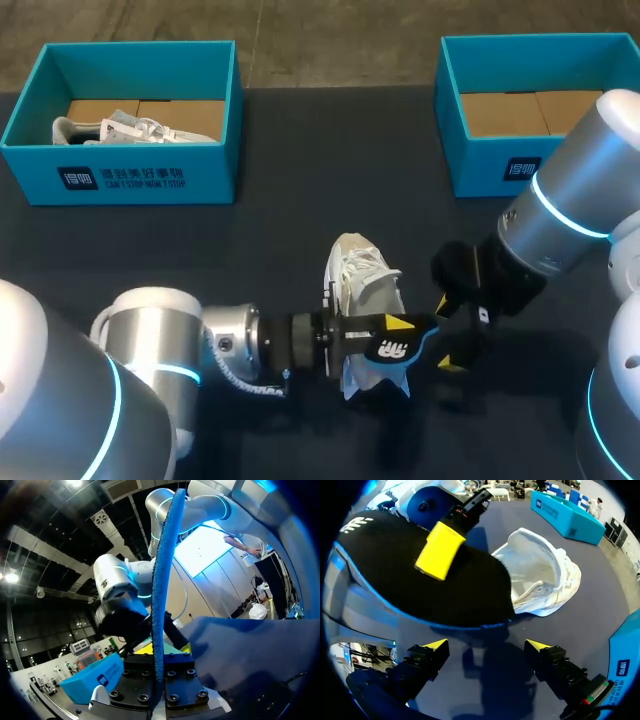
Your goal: Take the shoe out of the shoebox, open the shoe tongue, remove and reinsert the insole, then place the shoe into the shoebox
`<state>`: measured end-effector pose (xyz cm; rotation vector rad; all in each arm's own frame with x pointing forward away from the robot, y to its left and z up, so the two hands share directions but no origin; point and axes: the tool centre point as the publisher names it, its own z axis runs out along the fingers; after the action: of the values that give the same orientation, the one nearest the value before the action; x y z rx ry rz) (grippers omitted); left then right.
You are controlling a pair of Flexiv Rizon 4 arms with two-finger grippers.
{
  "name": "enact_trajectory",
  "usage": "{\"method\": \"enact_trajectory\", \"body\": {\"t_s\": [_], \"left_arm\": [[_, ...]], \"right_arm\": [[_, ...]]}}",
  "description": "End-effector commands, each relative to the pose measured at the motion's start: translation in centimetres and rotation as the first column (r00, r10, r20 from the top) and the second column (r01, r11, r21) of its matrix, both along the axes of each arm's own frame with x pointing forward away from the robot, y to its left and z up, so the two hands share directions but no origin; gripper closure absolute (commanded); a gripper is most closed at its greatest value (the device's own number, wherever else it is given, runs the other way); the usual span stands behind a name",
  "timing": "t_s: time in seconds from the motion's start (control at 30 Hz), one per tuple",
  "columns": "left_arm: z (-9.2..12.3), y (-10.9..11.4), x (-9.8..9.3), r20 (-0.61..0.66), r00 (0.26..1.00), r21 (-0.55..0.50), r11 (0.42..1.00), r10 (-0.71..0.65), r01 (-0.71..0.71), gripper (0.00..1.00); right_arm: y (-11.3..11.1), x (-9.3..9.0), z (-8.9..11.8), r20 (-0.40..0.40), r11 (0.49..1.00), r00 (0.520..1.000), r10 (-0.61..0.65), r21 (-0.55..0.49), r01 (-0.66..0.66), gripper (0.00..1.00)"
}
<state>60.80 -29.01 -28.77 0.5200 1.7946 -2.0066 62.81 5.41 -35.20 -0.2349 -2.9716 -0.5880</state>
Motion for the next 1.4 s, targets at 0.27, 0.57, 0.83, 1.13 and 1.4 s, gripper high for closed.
{"method": "enact_trajectory", "body": {"t_s": [0.27, 0.57, 0.83, 1.13, 1.4], "left_arm": [[-1.1, -1.3, 0.6, -0.007, 0.999, 0.022, 0.999, 0.041, -0.041, 1.0], [-0.1, -0.3, -1.0, 0.014, 0.999, 0.035, 0.999, 0.038, -0.039, 1.0], [0.8, 0.2, -1.6, 0.031, 0.998, 0.046, 0.998, 0.045, -0.047, 1.0], [1.5, 1.0, -2.6, 0.055, 0.998, 0.06, 0.998, 0.027, -0.03, 1.0], [2.5, 2.6, -3.5, 0.061, 0.998, 0.042, 0.998, 0.034, -0.036, 1.0]], "right_arm": [[0.0, -0.1, 0.0, 0.001, 1.0, 1.0, -0.001, -0.001, 0.001, 0.0], [0.0, -0.1, 0.0, 0.001, 1.0, 1.0, -0.001, -0.001, 0.001, 0.0], [0.0, -0.1, 0.0, 0.001, 1.0, 1.0, -0.001, -0.001, 0.001, 0.0], [0.0, -0.1, 0.0, 0.001, 1.0, 1.0, -0.001, -0.001, 0.001, 0.0], [0.0, -0.1, 0.0, 0.001, 1.0, 1.0, -0.001, -0.001, 0.001, 0.0]]}}
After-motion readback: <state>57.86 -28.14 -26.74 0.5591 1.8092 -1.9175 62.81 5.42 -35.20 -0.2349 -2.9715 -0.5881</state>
